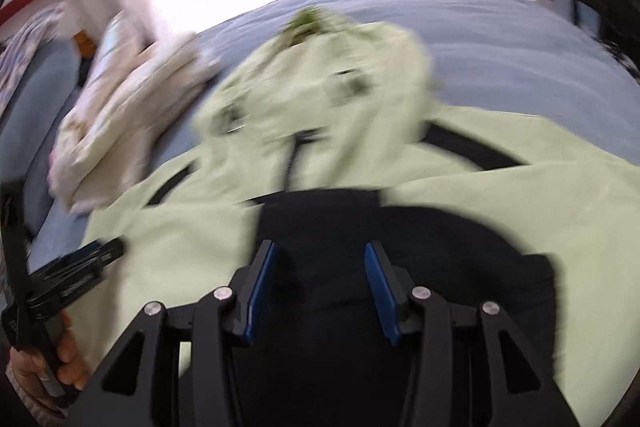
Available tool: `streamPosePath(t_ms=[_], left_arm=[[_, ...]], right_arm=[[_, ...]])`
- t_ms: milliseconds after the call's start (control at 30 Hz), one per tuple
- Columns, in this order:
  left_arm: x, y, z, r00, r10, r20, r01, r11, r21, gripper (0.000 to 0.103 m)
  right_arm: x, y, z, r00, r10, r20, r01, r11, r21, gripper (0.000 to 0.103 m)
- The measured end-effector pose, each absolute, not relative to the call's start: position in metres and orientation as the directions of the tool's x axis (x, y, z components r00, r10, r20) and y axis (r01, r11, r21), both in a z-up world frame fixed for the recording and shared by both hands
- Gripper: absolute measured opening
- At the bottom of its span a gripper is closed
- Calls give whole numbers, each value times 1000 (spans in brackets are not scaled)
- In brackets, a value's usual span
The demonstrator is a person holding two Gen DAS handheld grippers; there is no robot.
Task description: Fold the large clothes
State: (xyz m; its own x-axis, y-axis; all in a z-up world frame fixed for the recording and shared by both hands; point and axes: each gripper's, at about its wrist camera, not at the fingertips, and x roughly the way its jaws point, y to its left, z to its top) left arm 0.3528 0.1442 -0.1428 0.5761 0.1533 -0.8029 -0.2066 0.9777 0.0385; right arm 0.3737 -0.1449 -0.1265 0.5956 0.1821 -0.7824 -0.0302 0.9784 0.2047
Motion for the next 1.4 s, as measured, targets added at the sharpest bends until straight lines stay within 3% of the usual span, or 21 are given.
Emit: streamPosePath(t_ms=[67, 167, 333, 567, 700, 1033, 1400], left_arm=[[352, 152, -144, 586, 128, -800, -201, 980, 10, 52], [353, 151, -145, 590, 141, -795, -199, 980, 26, 53], [355, 147, -146, 590, 159, -792, -199, 979, 49, 54], [352, 151, -145, 589, 148, -795, -199, 979, 34, 55], [353, 151, -145, 587, 147, -796, -199, 979, 34, 56], [327, 159, -119, 576, 154, -803, -236, 972, 17, 56], [198, 164, -34, 666, 163, -728, -214, 977, 23, 56]], right_arm=[[373, -174, -131, 598, 128, -791, 42, 981, 190, 46], [365, -204, -134, 611, 218, -761, 56, 947, 316, 46], [362, -192, -134, 609, 157, -777, 45, 972, 231, 48], [364, -181, -137, 597, 127, -792, 12, 986, 167, 63], [365, -175, -139, 592, 152, -792, -19, 984, 175, 80], [355, -176, -122, 533, 162, -830, 33, 977, 211, 80], [239, -198, -35, 617, 93, -782, 97, 976, 193, 80]])
